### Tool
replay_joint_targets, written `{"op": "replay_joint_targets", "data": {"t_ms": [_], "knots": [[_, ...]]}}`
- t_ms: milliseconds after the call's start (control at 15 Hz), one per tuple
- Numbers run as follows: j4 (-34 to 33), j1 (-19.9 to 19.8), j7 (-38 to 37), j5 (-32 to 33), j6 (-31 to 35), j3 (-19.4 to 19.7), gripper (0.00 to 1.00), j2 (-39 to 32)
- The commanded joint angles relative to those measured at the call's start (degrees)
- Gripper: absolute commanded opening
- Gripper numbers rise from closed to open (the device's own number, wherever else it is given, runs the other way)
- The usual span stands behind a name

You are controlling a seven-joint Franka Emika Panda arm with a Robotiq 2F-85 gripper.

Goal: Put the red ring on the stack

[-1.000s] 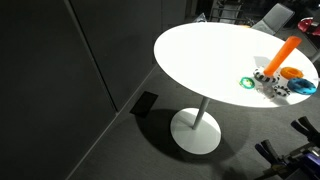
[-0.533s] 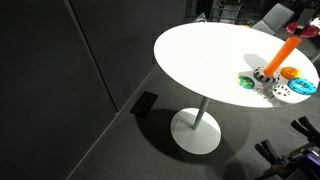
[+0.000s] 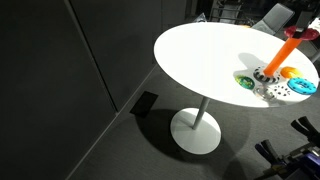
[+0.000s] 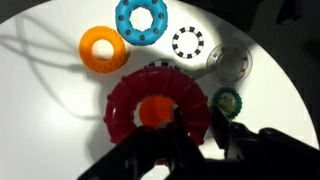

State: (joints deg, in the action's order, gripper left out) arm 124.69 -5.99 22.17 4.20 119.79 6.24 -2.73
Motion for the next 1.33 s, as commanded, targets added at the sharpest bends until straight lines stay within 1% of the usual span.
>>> {"op": "replay_joint_targets", "data": {"t_ms": [0, 667, 1267], "knots": [[-1.24, 0.04, -1.32, 1.16, -2.29, -0.38, 0.11, -0.03], [-0.66, -0.12, -2.41, 3.12, -0.49, -0.19, 0.11, -0.35], [-0.36, -0.24, -2.22, 3.57, 0.13, -0.09, 0.11, -1.00]]}}
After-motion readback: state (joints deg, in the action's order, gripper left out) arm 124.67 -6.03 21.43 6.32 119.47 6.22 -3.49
